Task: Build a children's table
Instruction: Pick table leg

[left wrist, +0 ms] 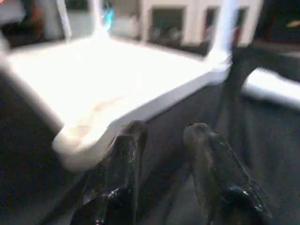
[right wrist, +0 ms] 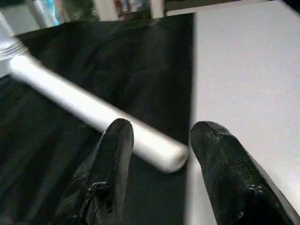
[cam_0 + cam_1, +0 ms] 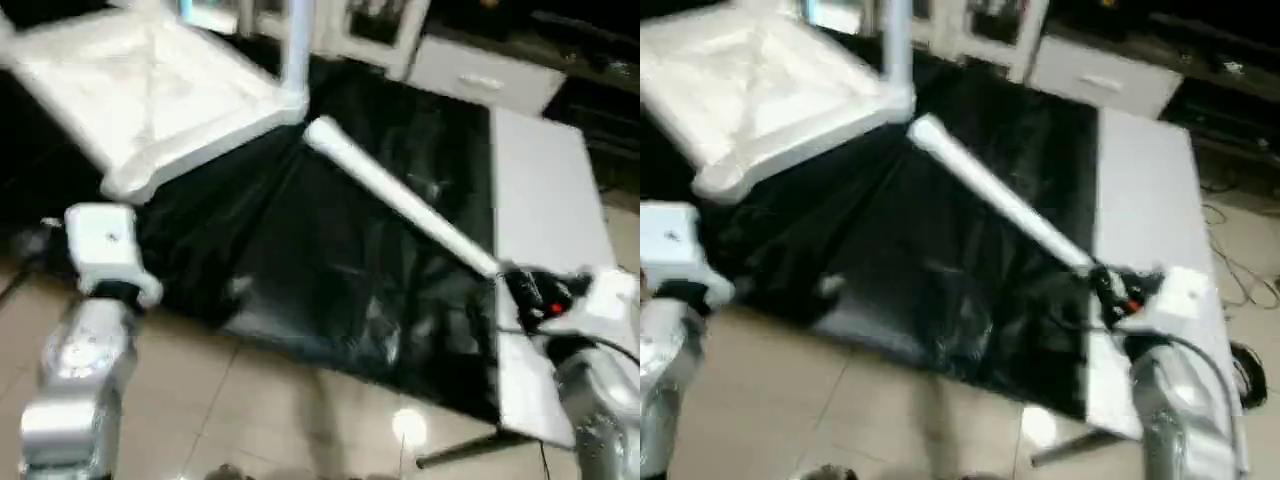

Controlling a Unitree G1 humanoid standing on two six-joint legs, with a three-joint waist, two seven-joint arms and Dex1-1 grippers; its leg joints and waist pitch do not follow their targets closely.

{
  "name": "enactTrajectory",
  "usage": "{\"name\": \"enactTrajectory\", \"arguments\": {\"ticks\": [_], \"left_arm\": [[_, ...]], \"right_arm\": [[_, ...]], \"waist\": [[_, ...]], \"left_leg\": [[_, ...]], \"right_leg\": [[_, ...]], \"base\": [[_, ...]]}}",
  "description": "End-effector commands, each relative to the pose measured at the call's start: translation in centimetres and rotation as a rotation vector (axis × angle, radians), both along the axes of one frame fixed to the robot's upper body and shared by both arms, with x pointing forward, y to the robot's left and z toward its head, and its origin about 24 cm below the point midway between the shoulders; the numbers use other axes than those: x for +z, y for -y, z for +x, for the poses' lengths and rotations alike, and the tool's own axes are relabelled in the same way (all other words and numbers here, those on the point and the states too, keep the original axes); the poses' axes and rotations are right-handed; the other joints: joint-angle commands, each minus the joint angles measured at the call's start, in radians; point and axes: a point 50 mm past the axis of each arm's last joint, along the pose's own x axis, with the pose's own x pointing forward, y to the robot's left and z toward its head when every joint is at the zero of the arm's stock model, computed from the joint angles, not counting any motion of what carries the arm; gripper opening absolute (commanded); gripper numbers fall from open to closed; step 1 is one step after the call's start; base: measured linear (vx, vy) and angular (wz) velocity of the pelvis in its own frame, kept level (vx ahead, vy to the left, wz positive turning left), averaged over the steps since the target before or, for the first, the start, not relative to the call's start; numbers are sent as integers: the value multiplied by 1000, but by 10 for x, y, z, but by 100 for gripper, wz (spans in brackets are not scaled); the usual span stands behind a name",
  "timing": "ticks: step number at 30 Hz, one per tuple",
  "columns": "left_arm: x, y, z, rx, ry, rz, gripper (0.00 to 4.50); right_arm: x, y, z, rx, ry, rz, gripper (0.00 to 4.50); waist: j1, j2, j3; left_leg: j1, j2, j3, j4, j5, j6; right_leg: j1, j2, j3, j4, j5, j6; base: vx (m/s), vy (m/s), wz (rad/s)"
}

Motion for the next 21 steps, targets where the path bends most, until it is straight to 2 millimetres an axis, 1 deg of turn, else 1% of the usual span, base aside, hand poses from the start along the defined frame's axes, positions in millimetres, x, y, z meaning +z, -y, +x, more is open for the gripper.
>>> {"name": "enactTrajectory", "arguments": {"ticks": [1, 2, 3, 4, 5, 6, 7, 8, 9, 10, 11, 12, 13, 14, 15, 16, 17, 18, 19, 20, 21], "left_arm": [[1, 14, 4, -73, 10, -18, 172], [1, 15, 5, -92, 13, -12, 172], [1, 16, 6, -106, 15, -10, 172], [0, 17, 7, -112, 11, -10, 172], [0, 18, 7, -123, 17, -20, 172], [-1, 19, 8, -130, 22, -28, 172], [-2, 19, 8, -127, 22, -33, 172], [-6, 18, 10, -123, -1, -19, 172], [-6, 18, 10, -123, -1, -19, 172], [-8, 17, 10, -122, -19, -7, 172], [-10, 18, 12, -127, -23, -23, 172], [-11, 18, 13, -128, -21, -21, 172], [-11, 18, 13, -130, -21, -20, 172], [-11, 19, 14, -133, -23, -16, 172], [-12, 19, 14, -133, -22, -15, 172], [-12, 19, 15, -136, -21, -15, 172], [-12, 19, 15, -137, -20, -16, 172], [-12, 19, 15, -138, -19, -16, 172], [-13, 18, 14, -138, -19, -16, 172], [-14, 18, 14, -133, -21, -13, 172], [-15, 18, 13, -132, -18, -15, 172]], "right_arm": [[0, 13, -7, -48, 0, -26, 220], [0, 12, -6, -53, 7, -30, 220], [1, 11, -6, -59, 21, -29, 220], [1, 10, -6, -64, 34, -30, 220], [3, 9, -5, -72, 48, -42, 220], [3, 8, -5, -76, 57, -51, 220], [5, 7, -5, -83, 67, -48, 220], [7, 5, -4, -87, 75, -47, 220], [7, 5, -4, -87, 75, -47, 220], [8, 4, -3, -86, 77, -51, 220], [7, 3, -1, -77, 64, -53, 220], [8, 1, 0, -69, 63, -50, 220], [7, 0, 0, -62, 60, -53, 220], [7, -1, 1, -49, 59, -61, 220], [7, -2, 1, -47, 59, -63, 220], [7, -3, 1, -40, 60, -70, 220], [7, -4, 1, -38, 62, -71, 220], [7, -4, 1, -37, 62, -71, 220], [7, -5, 2, -35, 64, -72, 220], [7, -5, 2, -32, 64, -74, 220], [7, -7, 4, -8, 53, -99, 220]], "waist": [[-13, -13, -59], [65, -20, -35], [51, -37, -81], [76, -9, -101], [43, -19, -88], [48, 3, -88], [41, 30, -87], [43, 83, -98], [26, 116, -113], [-19, 147, -123], [9, 127, -128], [-14, 97, -142], [-11, 86, -140], [3, 69, -145], [4, 14, -142], [44, 14, -162], [40, 4, -128], [35, 8, -112], [27, 7, -106], [20, 21, -103], [12, 4, -101]], "left_leg": [[91, 80, 17, -72, -240, 17], [-7, -52, 43, 91, -326, 65], [-189, -20, -80, 195, -92, 121], [-194, -38, -93, 203, -37, 113], [-239, -49, -115, 218, 44, 115], [-234, -45, -121, 198, 133, 109], [-246, -24, -132, 124, 339, 121], [-213, -16, -134, 20, 559, 181], [-169, 9, -159, 30, 723, 229], [-87, 150, -304, 18, 972, 468], [-45, 167, -351, 79, 1411, 549], [-47, 125, -347, 81, 1452, 545], [-75, 85, -323, 65, 1377, 559], [-103, 24, -186, 114, 1005, 524], [-158, -32, -128, 134, 688, 444], [-275, -32, -136, 196, 81, 239], [-277, -32, -155, 244, -114, 111], [-265, -36, -161, 247, -160, 65], [-255, -37, -164, 237, -182, 38], [-200, -39, -157, 149, -174, 62], [-214, -31, -172, 96, -126, 149]], "right_leg": [[-38, -29, 39, -77, 29, -85], [84, -95, 237, -211, -394, -196], [249, -175, 224, -155, -450, -197], [241, -155, 220, -149, -311, -210], [232, -116, 194, -127, 11, -213], [211, -109, 164, -129, 181, -234], [173, -76, 84, -114, 430, -242], [139, 21, 10, -80, 532, -169], [116, 67, -19, -22, 557, -94], [8, 76, -24, 104, 168, 50], [-55, -3, 69, 74, 145, 136], [-73, -24, 105, 61, 219, 226], [-65, -15, 103, 47, 255, 243], [-89, -22, 109, -27, 353, 229], [-79, -58, 140, -81, 466, 263], [41, -185, 273, -96, 521, 292], [5, -198, 285, -125, 450, 268], [6, -189, 284, -136, 319, 213], [16, -163, 288, -145, 175, 151], [37, -68, 308, -180, -215, 34], [65, -81, 240, -182, -264, -4]], "base": [[225, -85, -44], [225, -85, -44], [284, -71, -49], [283, -47, -39], [283, -47, -39], [257, -19, -10], [114, 1, -5], [114, 1, -5], [-51, 39, -13], [40, 28, -33], [40, 28, -33], [35, 63, -39], [-142, 141, -28], [-142, 141, -28], [-111, 112, -33], [-18, 102, -55], [-18, 102, -55], [-49, 158, -71], [-100, 227, -73], [-100, 227, -73], [-97, 303, -49]]}}
